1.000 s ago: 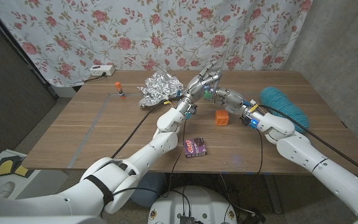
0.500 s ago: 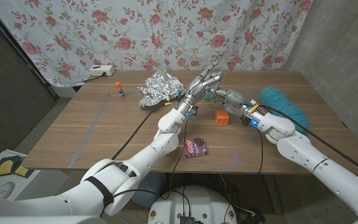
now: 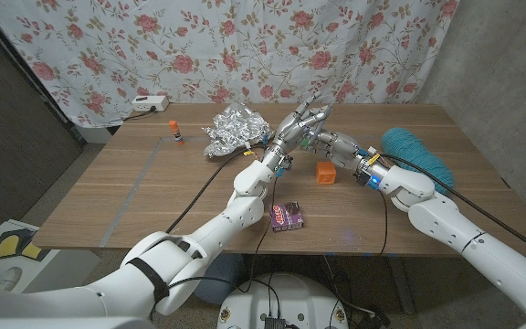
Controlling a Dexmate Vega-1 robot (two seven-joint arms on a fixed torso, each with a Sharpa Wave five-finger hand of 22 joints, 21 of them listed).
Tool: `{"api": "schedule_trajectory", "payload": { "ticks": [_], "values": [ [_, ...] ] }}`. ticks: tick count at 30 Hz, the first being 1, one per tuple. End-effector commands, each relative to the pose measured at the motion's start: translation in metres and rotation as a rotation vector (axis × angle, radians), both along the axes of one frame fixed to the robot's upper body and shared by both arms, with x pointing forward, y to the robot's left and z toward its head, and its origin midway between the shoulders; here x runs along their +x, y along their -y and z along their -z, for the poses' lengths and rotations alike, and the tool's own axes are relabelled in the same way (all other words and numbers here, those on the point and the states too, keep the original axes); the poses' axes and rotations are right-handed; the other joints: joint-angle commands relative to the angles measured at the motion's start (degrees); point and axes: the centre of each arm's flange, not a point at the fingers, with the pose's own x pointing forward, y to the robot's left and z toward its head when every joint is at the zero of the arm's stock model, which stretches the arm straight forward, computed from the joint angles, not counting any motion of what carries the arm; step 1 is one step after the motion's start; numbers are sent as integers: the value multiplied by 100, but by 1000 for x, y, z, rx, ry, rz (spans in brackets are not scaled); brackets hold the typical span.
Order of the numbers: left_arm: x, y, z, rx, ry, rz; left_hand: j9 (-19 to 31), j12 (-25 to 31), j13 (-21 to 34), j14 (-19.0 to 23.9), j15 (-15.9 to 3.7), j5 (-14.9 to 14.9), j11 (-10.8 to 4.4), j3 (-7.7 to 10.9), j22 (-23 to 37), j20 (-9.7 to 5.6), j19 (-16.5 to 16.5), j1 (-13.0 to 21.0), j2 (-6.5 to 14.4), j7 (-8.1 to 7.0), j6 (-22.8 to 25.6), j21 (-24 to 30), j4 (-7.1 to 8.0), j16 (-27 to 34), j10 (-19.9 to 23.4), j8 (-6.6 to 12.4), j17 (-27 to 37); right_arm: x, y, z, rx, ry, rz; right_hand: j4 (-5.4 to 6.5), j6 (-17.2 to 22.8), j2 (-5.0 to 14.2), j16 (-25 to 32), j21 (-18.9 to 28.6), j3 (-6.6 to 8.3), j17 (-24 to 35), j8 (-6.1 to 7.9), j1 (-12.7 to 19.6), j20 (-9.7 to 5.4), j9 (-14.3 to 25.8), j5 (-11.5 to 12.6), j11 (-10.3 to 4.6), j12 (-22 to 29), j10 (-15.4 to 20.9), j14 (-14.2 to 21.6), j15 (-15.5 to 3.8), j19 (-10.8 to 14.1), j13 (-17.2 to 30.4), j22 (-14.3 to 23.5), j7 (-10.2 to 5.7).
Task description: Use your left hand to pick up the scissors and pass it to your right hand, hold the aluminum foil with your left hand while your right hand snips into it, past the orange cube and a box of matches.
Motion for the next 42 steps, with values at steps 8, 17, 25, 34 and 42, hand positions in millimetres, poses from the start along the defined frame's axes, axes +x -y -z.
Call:
{"api": "schedule_trajectory", "payload": {
  "ticks": [8, 17, 25, 34, 42],
  "values": [
    [2, -3, 0, -11, 7, -6, 12, 40, 232, -35, -29, 11, -38, 17, 29, 16, -7, 125, 112, -13, 3, 38, -11, -8, 0, 11, 11, 0, 0, 2, -1, -26, -11, 59, 87, 46, 281, 88, 106, 95, 217, 142, 36, 288, 199, -626, 485, 1160, 702, -265, 626, 384, 47, 1],
    [2, 6, 7, -17, -21, 15, 12, 38, 226, -60, -24, 2, -37, -13, 29, 23, -5, 133, 137, -9, -3, 39, 0, -1, -9, 11, 36, 1, -3, 2, -3, -30, -22, 155, 54, -73, 318, 70, -39, 156, 233, -113, 73, 373, 167, -613, 567, 1113, 769, -243, 697, 574, 58, 52],
    [0, 14, 11, -34, -48, 62, 13, 44, 227, -67, -23, -25, -35, -56, 29, 22, 10, 133, 193, -14, 29, 46, 22, 26, -14, 24, 74, 4, -5, 3, -9, -40, -8, 151, 28, -93, 313, 6, -75, 173, 243, -161, 64, 432, 109, -631, 618, 1096, 762, -105, 621, 696, 55, 34],
    [-1, 21, 13, -37, -59, 83, 13, 52, 230, -72, -33, -52, -36, -103, 28, 16, 16, 159, 210, -10, 41, 49, 9, 46, -17, 26, 104, 5, -5, 4, -35, -51, 41, 82, 396, -177, 252, -47, -110, 144, 427, -119, 42, 543, -65, -524, 591, 928, 682, -50, 602, 865, 41, 37],
    [-3, 25, 15, -42, -70, 103, 14, 54, 228, -80, -33, -71, -37, -142, 28, 7, 18, 183, 230, -6, 51, 51, 3, 63, -22, 27, 130, 7, -2, 7, -3, -62, 30, 71, 458, -231, 259, -37, -141, 131, 472, -112, 3, 606, -168, -594, 601, 971, 734, -69, 684, 904, 38, 10]
  ]
}}
